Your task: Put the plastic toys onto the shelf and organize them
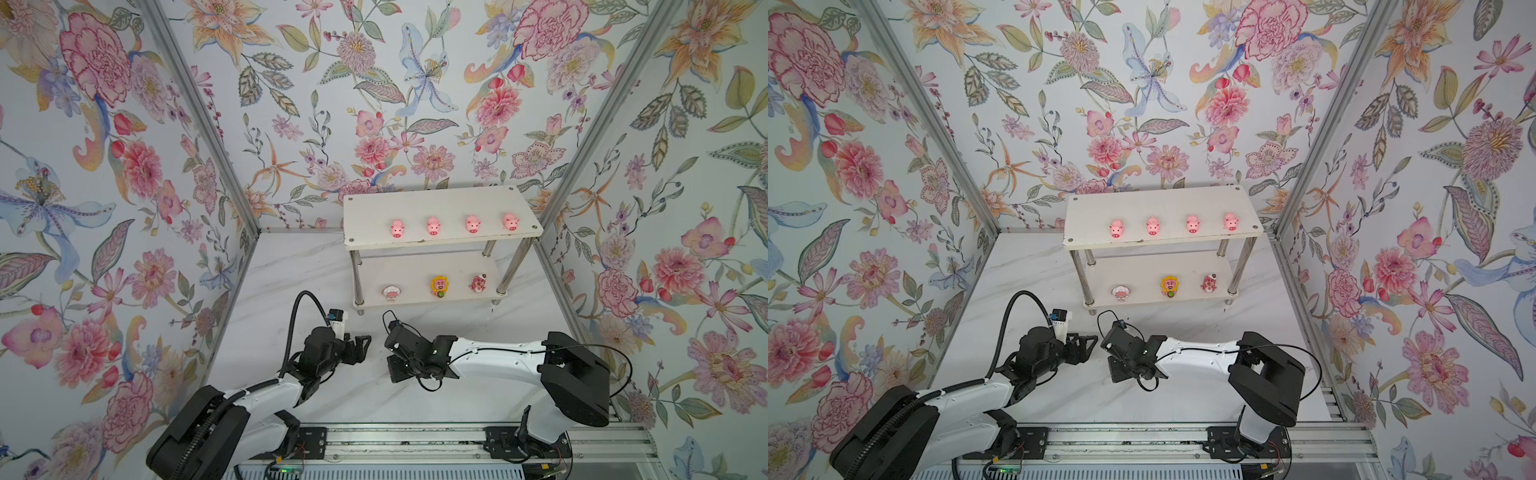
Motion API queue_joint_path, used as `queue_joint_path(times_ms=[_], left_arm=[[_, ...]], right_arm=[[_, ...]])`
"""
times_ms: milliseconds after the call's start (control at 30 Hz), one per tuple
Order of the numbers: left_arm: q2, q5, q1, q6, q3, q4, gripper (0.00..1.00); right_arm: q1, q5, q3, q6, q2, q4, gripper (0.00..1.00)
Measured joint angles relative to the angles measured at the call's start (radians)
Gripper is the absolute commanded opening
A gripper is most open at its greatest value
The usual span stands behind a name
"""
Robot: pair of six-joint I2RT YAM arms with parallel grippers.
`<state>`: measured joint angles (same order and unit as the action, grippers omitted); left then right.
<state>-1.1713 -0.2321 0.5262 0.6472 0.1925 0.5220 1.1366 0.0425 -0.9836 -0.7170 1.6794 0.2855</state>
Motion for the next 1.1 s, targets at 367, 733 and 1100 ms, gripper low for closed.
queue_joint_path(times_ms=[367, 733, 1100], left_arm=[[0.016, 0.000, -0.001, -0.004, 0.012, -0.032, 0.81], [0.046, -0.029, -0.001, 0.014, 0.013, -0.028, 0.80], [0.046, -0.052, 0.009, 0.049, 0.006, -0.027, 0.80]], right_arm=[[-0.013, 0.013, -0.060, 0.074, 0.059, -0.043, 0.03], [-0.091, 0.024, 0.196, 0.087, -0.261, -0.086, 0.48], [-0.031, -0.108, 0.352, 0.089, -0.167, -0.344, 0.67]])
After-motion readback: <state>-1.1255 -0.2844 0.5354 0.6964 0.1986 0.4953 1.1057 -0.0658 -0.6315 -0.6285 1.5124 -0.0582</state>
